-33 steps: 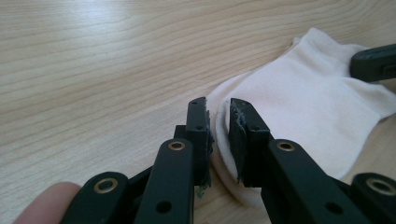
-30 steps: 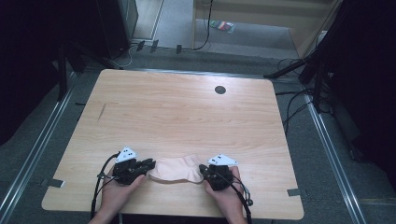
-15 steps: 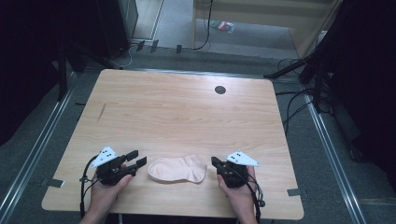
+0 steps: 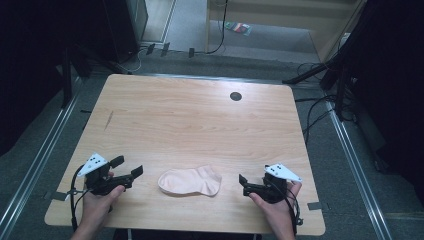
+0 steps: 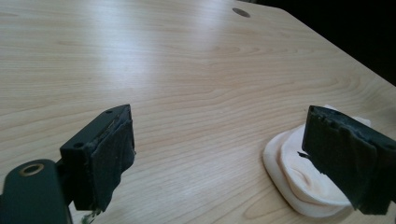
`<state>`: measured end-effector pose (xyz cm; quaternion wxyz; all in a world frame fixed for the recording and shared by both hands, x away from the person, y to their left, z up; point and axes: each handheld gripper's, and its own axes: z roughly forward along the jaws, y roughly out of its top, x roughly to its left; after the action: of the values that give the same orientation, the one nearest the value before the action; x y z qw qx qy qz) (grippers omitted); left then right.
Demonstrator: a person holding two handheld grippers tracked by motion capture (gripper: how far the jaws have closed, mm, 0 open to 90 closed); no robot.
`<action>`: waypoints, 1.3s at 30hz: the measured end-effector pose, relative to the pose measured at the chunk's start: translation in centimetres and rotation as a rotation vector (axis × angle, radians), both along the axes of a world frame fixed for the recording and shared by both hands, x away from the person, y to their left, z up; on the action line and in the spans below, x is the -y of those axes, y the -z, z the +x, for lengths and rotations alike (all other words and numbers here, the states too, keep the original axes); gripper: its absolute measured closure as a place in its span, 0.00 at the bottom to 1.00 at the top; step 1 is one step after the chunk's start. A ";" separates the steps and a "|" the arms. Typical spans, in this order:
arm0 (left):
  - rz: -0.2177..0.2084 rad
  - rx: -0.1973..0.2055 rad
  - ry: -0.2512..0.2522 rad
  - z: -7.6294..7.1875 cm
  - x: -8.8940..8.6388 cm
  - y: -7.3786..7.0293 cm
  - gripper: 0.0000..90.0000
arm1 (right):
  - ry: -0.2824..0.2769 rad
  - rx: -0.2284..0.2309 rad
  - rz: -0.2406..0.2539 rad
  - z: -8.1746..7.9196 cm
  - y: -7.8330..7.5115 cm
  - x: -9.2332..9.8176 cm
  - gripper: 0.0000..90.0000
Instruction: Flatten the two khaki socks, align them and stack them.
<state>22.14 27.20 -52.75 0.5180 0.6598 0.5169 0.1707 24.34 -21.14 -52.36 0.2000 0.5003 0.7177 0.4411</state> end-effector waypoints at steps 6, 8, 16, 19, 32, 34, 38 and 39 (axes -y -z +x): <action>0.030 0.002 -0.018 -0.5 -1.7 0.2 0.03 | 0.048 0.014 0.025 0.0 -0.2 1.8 0.00; 0.041 -0.001 -0.028 -0.7 -2.4 0.3 0.03 | 0.038 0.025 0.015 -0.1 -0.1 2.3 0.00; 0.067 -0.018 -0.106 -1.4 -5.5 0.8 0.03 | 0.071 0.021 -0.003 -0.6 0.6 4.5 0.00; 0.075 -0.021 -0.134 -1.8 -6.7 0.9 0.03 | 0.085 0.018 0.005 -0.8 0.9 5.5 0.00; 0.143 -0.026 -0.238 -2.8 -11.3 1.5 0.03 | 0.179 -0.002 0.002 -2.0 1.8 10.7 0.00; 0.160 -0.031 -0.244 -2.9 -11.8 1.6 0.03 | 0.195 -0.005 -0.001 -2.2 2.0 11.5 0.00; 0.156 -0.045 -0.258 -2.7 -12.2 1.9 0.03 | 0.220 -0.010 0.030 -2.7 2.2 12.9 0.00; 0.157 -0.045 -0.256 -2.6 -12.2 2.0 0.03 | 0.227 -0.012 0.038 -2.8 2.2 13.1 0.00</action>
<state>19.56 39.43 -54.73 0.4272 0.6307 0.5932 0.2605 21.58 -34.20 -54.60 0.2352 0.5847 0.6490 0.4261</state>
